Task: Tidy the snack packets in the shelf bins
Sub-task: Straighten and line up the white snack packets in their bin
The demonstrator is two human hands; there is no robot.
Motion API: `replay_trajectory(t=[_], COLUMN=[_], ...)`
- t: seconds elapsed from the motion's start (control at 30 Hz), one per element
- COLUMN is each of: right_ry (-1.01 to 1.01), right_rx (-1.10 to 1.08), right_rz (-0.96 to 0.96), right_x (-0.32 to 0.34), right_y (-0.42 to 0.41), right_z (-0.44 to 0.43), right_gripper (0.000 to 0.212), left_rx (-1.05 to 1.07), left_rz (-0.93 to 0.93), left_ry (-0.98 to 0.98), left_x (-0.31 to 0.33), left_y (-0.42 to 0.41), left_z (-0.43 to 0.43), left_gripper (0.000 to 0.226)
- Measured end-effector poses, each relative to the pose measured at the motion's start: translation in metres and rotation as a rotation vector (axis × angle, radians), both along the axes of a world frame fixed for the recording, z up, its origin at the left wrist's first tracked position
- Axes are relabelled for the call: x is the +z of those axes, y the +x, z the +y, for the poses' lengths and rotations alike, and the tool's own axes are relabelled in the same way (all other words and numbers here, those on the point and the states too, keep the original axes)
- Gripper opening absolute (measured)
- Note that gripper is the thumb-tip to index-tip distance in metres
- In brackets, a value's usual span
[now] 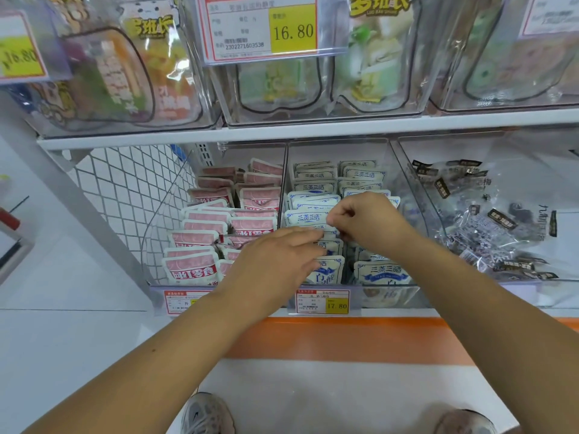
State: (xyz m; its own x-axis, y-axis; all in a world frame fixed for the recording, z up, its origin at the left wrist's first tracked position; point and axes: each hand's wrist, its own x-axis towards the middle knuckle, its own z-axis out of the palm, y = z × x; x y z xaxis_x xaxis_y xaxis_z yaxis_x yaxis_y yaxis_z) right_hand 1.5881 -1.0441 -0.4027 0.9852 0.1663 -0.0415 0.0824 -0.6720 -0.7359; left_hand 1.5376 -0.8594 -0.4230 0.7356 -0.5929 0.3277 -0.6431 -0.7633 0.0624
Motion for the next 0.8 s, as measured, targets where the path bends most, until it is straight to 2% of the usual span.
replay_trajectory(t=[0.17,0.27,0.3,0.37,0.43,0.5,0.57,0.8], right_ry=[0.072,0.146,0.076,-0.254,-0.531,-0.601,-0.644,-0.820], right_rx=[-0.026,-0.033,-0.031,0.027,0.139,0.225,0.220,0.088], right_rz=[0.016,0.070,0.022,-0.103,-0.129,-0.063,-0.031,-0.048], right_x=[-0.004,0.015,0.025,0.038,0.034,0.013,-0.010,-0.039], right_y=[-0.005,-0.010,-0.015,-0.031,-0.051,-0.059,-0.055,-0.024], right_z=[0.001,-0.011,-0.019,-0.035,-0.041,-0.036,-0.029,-0.019], right_gripper=[0.019,0.014,0.015,0.021,0.032,0.045,0.053,0.061], left_rx=[0.027,0.104,0.130,0.154,0.169,0.245,0.295,0.343], left_rz=[0.011,0.026,0.033,0.072,0.136,0.228,0.264,0.362], left_ry=[-0.038,-0.017,-0.004,0.000,-0.025,0.006,0.092,0.119], left_x=[-0.002,-0.002,-0.004,-0.005,-0.007,-0.009,-0.010,-0.013], left_y=[-0.001,-0.005,-0.007,-0.015,-0.021,-0.018,-0.007,0.028], left_z=[0.001,-0.006,-0.010,-0.024,-0.041,-0.054,-0.060,-0.069], left_gripper=[0.024,0.046,0.056,0.068,0.064,0.064,0.065,0.060])
